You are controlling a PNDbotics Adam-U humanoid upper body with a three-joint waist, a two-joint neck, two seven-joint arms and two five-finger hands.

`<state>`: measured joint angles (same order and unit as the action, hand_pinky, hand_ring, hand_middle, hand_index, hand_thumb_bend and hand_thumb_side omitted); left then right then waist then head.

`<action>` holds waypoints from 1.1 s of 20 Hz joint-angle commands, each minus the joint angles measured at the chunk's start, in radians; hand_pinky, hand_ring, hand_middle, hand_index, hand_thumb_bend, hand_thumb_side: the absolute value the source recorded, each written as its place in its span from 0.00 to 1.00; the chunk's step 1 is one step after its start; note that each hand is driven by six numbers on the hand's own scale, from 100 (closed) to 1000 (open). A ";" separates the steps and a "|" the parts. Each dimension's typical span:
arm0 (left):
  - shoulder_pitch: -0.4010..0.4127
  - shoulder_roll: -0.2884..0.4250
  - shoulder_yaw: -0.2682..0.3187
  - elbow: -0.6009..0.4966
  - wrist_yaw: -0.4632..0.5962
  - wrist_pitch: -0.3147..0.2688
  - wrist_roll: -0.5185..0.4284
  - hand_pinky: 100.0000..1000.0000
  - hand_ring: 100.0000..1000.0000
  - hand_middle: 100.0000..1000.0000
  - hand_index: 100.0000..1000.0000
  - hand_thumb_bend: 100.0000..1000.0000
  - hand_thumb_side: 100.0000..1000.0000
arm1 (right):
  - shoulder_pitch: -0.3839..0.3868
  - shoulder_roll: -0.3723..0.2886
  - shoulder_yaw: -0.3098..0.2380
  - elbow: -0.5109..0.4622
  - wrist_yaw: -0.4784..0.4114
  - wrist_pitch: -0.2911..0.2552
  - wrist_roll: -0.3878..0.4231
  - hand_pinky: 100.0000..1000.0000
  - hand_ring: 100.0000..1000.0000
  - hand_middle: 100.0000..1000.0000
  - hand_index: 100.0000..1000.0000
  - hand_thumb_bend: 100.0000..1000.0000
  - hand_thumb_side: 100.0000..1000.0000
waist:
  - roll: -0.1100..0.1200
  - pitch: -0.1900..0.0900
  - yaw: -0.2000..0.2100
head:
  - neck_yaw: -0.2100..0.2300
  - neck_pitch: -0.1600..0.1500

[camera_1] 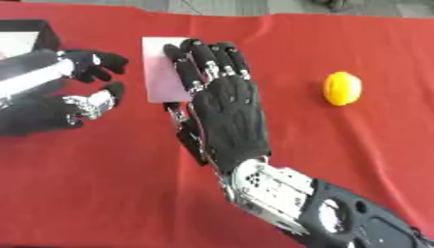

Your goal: Pick up the objects with one hand, pass them to the other hand, and then place them into the box on the other side of the table.

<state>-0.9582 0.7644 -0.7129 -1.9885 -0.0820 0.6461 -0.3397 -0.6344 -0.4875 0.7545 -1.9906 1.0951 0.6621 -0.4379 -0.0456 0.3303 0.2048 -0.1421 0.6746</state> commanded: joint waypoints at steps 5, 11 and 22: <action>0.002 0.000 0.010 -0.011 -0.012 0.006 -0.006 0.92 0.88 0.86 0.97 0.00 0.28 | -0.012 0.000 0.009 -0.009 0.020 -0.026 -0.023 0.73 0.61 0.40 0.57 0.10 0.00 | -0.001 -0.017 -0.002 | 0.013 -0.002; 0.004 -0.004 0.009 -0.011 -0.001 -0.005 0.005 0.92 0.89 0.87 0.97 0.00 0.48 | -0.011 0.002 0.028 -0.009 0.012 -0.047 -0.042 0.73 0.60 0.40 0.56 0.10 0.00 | -0.004 -0.018 -0.002 | 0.020 -0.002; 0.014 -0.006 0.003 -0.011 -0.001 0.002 0.010 0.93 0.89 0.87 0.98 0.00 0.64 | -0.006 0.005 0.049 -0.009 -0.007 -0.092 -0.070 0.73 0.60 0.40 0.56 0.10 0.00 | -0.008 -0.015 -0.004 | 0.029 -0.005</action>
<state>-0.9331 0.7497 -0.7175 -1.9884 -0.0830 0.6470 -0.3294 -0.6328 -0.4801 0.8041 -1.9904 1.0932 0.5785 -0.5021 -0.0575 0.3306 0.2011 -0.1159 0.6746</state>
